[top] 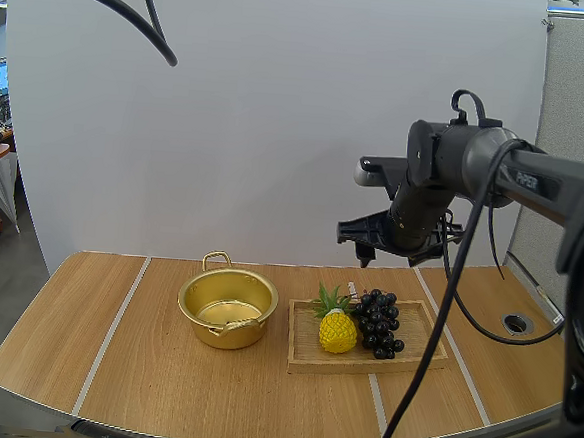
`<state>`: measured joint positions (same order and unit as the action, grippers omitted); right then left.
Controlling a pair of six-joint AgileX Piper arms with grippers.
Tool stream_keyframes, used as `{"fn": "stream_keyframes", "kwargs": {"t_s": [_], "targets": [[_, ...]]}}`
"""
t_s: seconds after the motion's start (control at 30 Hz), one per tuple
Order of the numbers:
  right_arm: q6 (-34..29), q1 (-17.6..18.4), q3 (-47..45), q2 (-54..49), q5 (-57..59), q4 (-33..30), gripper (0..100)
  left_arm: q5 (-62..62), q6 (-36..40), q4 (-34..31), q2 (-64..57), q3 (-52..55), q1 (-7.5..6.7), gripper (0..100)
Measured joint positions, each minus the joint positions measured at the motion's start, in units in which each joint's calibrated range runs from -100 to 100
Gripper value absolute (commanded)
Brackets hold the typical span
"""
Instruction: Open the pot, put the grape inside, and close it
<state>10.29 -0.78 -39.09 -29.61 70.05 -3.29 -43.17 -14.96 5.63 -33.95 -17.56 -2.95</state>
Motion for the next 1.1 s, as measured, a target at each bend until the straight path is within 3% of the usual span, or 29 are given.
{"fn": "stream_keyframes", "kwargs": {"t_s": [0.53,1.1], "targets": [[7.6,-1.4,-6.0,10.1,-10.7,7.0,100,0.0,0.0,0.0,0.0,0.0,0.0,0],[8.0,-1.4,-6.0,17.6,-18.4,6.6,100,0.0,0.0,0.0,0.0,0.0,0.0,0]]}}
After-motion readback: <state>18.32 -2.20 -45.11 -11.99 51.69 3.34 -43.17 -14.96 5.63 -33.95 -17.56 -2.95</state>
